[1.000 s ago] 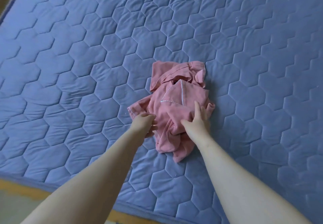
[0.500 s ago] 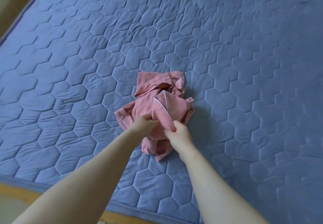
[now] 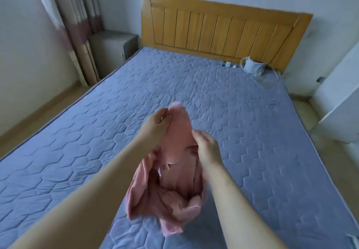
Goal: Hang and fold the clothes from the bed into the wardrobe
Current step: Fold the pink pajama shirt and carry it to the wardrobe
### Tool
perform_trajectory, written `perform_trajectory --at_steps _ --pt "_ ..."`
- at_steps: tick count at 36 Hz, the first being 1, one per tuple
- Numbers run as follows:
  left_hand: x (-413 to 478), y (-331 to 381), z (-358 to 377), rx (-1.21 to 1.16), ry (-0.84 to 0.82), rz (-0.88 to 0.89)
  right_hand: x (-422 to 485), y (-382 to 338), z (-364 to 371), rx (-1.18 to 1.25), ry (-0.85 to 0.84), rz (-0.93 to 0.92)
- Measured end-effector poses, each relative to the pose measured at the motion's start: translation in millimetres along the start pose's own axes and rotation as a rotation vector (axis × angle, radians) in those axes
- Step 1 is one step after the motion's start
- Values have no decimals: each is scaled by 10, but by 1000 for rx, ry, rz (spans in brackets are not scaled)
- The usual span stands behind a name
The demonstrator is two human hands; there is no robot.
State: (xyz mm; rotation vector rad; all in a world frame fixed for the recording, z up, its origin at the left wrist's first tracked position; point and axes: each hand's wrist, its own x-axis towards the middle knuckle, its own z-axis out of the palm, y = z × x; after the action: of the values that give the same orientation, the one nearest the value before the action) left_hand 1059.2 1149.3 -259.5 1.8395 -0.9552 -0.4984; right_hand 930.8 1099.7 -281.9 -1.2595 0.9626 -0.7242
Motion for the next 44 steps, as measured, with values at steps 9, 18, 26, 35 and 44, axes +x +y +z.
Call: perform_trajectory --at_steps 9,18,26,35,44 --pt "-133 1470 -731 218 74 499 -174 -907 -52 -59 -14 -217" --pt "-378 2051 -1241 263 188 722 -390 -1339 -59 29 -178 -199" --pt "-414 2073 -1568 309 308 668 -558 -1559 63 44 -136 -374" --pt "-276 1824 -1784 524 411 344 -642 -1892 108 115 3 -638" --pt "-378 1617 -1888 112 -244 149 -539 -2035 -110 -144 95 -754"
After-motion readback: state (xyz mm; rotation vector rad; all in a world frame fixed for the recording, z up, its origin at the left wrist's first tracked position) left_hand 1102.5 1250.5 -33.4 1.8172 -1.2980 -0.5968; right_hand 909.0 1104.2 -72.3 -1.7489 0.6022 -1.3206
